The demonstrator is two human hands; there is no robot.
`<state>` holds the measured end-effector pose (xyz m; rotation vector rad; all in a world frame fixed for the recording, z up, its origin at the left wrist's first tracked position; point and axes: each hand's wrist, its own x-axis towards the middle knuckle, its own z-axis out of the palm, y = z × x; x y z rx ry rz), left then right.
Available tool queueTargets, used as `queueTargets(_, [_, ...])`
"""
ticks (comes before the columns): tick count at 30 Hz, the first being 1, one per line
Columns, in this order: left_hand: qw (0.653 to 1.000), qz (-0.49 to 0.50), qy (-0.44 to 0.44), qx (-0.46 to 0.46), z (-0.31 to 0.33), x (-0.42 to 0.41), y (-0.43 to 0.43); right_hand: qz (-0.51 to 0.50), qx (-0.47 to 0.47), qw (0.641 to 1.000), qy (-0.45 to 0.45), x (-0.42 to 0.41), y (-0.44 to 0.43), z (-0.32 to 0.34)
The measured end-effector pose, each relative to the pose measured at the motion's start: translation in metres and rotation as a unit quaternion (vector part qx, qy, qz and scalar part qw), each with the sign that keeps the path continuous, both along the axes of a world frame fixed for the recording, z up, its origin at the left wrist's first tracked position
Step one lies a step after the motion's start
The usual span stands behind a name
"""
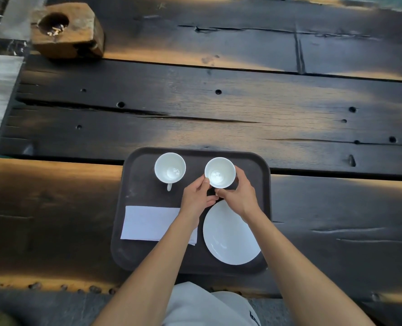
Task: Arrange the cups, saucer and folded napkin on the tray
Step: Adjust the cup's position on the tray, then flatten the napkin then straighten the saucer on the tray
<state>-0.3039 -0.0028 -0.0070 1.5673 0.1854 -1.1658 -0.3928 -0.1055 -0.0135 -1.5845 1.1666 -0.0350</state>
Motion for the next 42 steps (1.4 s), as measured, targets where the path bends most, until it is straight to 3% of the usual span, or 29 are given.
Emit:
queueTargets(4, [0.999, -0.028, -0.014, 0.017, -0.003, -0.001, 0.004, 0.002, 0.001, 1.0, -0.002, -0.002, 0.001, 0.004])
queueTargets(9, [0.984, -0.081, -0.141, 0.067, -0.007, 0.002, 0.031, 0.005, 0.039, 0.999, 0.023, -0.008, 0.006, 0.005])
queueTargets(17, [0.952, -0.101, -0.254, 0.134, -0.015, 0.011, 0.103, -0.032, 0.031, 0.997, 0.066, -0.031, 0.027, 0.006])
queueTargets(20, [0.909, -0.178, -0.331, 0.182, -0.018, 0.014, 0.137, -0.046, 0.015, 0.997, 0.063, -0.041, 0.04, 0.004])
queueTargets(25, [0.757, -0.367, -0.491, 0.227, -0.023, 0.039, 0.186, -0.054, 0.011, 0.997, 0.058, -0.052, 0.068, -0.003])
queueTargets(33, [0.596, -0.553, -0.502, 0.296, -0.026, 0.056, 0.202, -0.025, -0.023, 0.999, 0.021, -0.039, 0.141, 0.0])
queueTargets(38, [0.558, -0.579, -0.494, 0.332, -0.033, 0.055, 0.218, 0.031, -0.084, 0.996, 0.013, -0.006, 0.196, -0.009])
queueTargets(42, [0.581, -0.565, -0.508, 0.291, -0.054, 0.062, 0.239, 0.088, -0.138, 0.987, -0.002, 0.039, 0.237, -0.024])
